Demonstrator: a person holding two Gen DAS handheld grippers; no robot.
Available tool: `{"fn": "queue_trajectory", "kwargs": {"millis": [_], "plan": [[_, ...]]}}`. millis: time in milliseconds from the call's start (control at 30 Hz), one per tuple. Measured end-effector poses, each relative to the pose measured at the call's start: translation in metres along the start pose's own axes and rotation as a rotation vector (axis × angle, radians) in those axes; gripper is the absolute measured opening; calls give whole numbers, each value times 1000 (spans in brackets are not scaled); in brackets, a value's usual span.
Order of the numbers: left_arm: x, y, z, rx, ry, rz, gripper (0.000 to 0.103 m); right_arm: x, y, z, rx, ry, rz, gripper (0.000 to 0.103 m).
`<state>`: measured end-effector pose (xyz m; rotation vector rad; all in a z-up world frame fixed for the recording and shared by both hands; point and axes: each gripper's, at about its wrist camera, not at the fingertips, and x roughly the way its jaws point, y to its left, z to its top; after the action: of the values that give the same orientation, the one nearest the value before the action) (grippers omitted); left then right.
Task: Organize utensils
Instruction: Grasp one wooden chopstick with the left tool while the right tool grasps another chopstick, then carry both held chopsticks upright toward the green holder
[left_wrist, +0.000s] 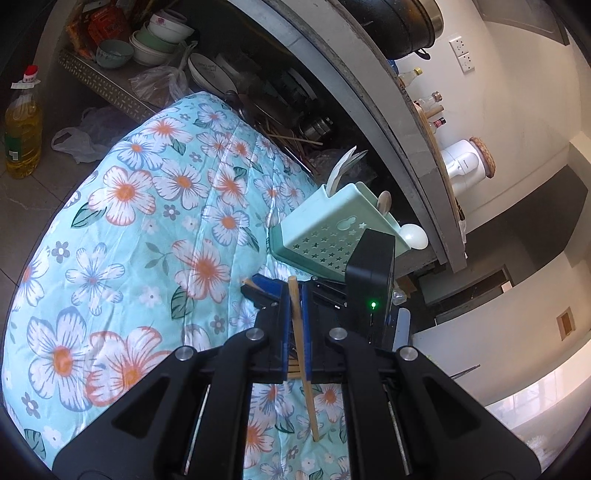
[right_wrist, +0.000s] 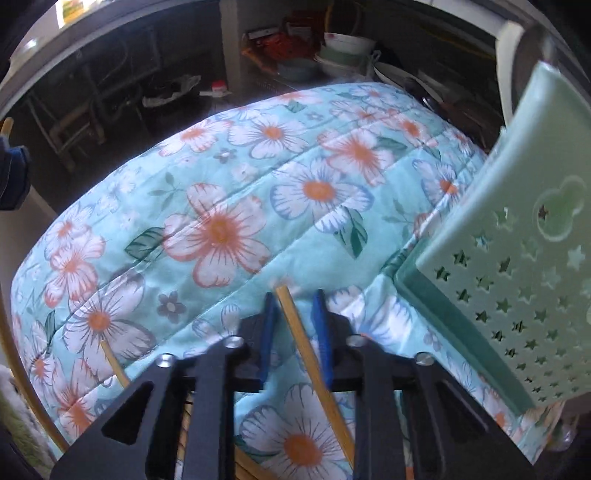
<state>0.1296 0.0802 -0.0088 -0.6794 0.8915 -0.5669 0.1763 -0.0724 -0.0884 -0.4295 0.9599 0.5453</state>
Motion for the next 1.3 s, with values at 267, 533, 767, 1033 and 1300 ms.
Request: {"fn": "queue_trajectory", "kwargs": {"millis": [267,533,767,1033,1300], "plan": [[2,-22,3,67,-18,-20,4,-73,-39,-6,147,-198,-90,7],[5,-61,8,195,-49,-37,4,-198,-99,-58,469,-483,-228,7],[11,-94,6,311,-78,-28,4,-253,-91,-131,716,-626,-308,7],[17,-125,-3,433,-92,-8,4,-250,-81,-170,881,-662,-295,7],[19,-149,-12,506,-104,14,4,-255,-75,-178,903,-705,-259,7]]}}
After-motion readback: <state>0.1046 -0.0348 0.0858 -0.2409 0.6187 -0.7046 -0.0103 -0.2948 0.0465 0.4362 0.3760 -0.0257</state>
